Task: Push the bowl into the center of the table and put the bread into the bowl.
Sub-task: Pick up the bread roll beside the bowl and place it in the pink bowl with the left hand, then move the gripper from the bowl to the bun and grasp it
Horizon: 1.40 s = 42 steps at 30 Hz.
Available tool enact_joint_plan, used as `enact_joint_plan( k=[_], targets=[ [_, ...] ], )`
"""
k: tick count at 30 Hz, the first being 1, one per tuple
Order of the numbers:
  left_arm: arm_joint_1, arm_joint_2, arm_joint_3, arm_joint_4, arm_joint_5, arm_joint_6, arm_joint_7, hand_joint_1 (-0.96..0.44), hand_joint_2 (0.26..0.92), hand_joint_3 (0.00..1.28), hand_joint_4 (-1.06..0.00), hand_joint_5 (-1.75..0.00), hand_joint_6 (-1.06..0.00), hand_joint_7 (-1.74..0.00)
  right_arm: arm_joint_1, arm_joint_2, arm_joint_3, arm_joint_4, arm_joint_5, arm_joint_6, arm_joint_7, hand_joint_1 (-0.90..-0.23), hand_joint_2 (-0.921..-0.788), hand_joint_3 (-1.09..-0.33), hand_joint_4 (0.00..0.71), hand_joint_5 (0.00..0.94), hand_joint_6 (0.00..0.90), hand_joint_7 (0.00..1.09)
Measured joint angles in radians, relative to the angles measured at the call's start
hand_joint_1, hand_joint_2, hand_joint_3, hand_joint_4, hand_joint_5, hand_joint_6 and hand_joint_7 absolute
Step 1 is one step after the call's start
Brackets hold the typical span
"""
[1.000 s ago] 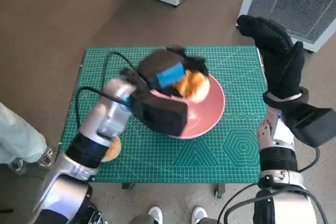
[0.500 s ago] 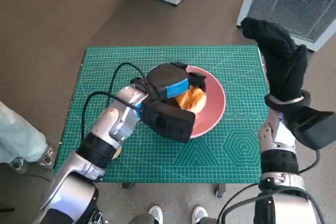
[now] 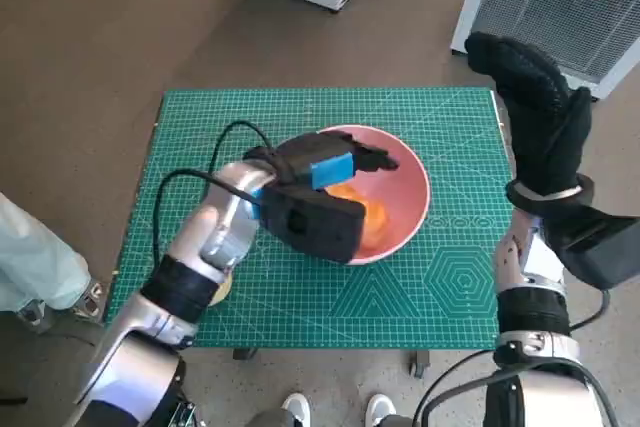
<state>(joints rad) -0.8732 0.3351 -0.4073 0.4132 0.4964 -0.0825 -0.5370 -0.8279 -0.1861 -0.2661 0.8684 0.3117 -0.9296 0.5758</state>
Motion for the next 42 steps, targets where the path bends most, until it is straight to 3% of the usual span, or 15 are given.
enact_joint_plan(
  k=[6, 13, 25, 34, 42],
  targets=[
    [0.033, 0.072, 0.077, -0.128, -0.115, 0.012, -0.114, -0.22, 0.790, 0.00, -0.02, 0.00, -0.21, 0.00, 0.002, 0.001, 0.002, -0.001, 0.000, 0.001, -0.001, -0.714, -0.921, -0.649, 0.219, 0.004, 0.289, 0.07],
    [0.086, 0.196, 0.220, -0.338, -0.279, 0.106, -0.254, -0.18, 0.789, 0.00, -0.02, 0.00, -0.20, 0.00, 0.006, 0.001, 0.002, -0.002, 0.006, 0.011, 0.001, -0.710, -0.921, -0.649, 0.219, 0.003, 0.289, 0.07],
    [0.212, 0.389, 0.460, -0.591, -0.438, 0.178, -0.302, -0.15, 0.779, 0.00, -0.07, -0.02, -0.24, -0.02, 0.004, 0.003, 0.003, 0.001, 0.036, 0.037, 0.030, -0.706, -0.921, -0.641, 0.219, 0.002, 0.299, 0.07],
    [0.310, 0.524, 0.488, -0.611, -0.432, 0.278, -0.340, -0.14, 0.782, 0.00, -0.11, -0.01, -0.26, -0.02, 0.004, 0.003, -0.003, 0.000, 0.060, 0.064, 0.066, -0.710, -0.921, -0.624, 0.218, 0.001, 0.304, 0.07],
    [0.358, 0.560, 0.475, -0.612, -0.413, 0.318, -0.343, -0.14, 0.776, 0.00, -0.13, -0.01, -0.28, -0.02, 0.002, 0.001, -0.005, -0.005, 0.076, 0.086, 0.086, -0.713, -0.921, -0.617, 0.216, 0.000, 0.312, 0.07]
  ],
)
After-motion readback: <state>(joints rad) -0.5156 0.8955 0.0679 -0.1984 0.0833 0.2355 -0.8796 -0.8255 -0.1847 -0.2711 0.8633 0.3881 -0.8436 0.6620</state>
